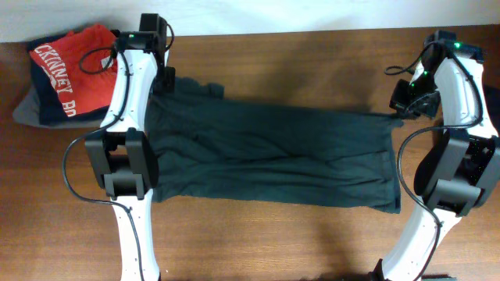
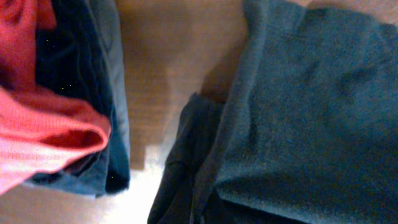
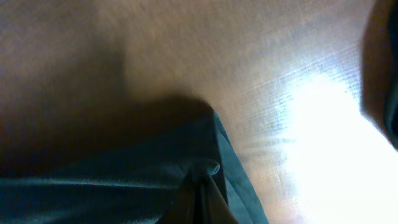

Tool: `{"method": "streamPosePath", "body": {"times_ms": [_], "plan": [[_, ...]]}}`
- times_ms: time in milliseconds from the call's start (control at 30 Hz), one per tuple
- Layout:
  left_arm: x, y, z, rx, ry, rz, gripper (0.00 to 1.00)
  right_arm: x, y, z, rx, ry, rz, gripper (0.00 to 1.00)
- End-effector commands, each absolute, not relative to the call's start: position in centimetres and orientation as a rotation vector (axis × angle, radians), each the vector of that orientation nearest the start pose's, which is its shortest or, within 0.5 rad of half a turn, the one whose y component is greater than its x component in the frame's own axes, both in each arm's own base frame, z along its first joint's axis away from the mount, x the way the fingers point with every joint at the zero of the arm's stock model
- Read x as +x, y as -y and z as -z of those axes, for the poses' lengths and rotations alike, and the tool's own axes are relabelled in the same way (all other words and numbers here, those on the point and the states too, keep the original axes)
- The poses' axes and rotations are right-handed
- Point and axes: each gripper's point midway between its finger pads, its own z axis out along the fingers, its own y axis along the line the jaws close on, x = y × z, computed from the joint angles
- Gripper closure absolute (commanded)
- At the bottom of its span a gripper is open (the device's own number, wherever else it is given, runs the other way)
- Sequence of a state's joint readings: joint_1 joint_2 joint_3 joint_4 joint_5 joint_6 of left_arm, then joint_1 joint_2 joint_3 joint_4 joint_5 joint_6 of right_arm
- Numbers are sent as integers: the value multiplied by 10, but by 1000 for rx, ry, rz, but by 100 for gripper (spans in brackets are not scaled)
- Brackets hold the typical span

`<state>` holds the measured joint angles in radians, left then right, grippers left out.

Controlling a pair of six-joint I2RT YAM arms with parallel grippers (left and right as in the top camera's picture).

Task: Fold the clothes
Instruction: 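Fold the shirt's top half down over the bottom with both grippers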

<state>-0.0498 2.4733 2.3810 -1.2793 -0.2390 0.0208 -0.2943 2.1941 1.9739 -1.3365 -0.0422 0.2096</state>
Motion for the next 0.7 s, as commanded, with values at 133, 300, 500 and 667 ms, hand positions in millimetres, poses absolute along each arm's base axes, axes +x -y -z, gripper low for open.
{"method": "streamPosePath", "body": {"times_ms": [133, 300, 500, 667], "plan": [[516, -22, -129, 7, -2863, -342, 99, 400, 130, -115, 841, -2990, -31, 96], [505, -9, -128, 29, -2912, -231, 99, 396, 126, -126, 836, -2985, -39, 96], [506, 16, -126, 60, -2915, -23, 99, 391, 124, -171, 803, -2879, -38, 96], [505, 26, -126, 107, -2916, 58, 99, 379, 120, -188, 784, -2874, -35, 96]]}}
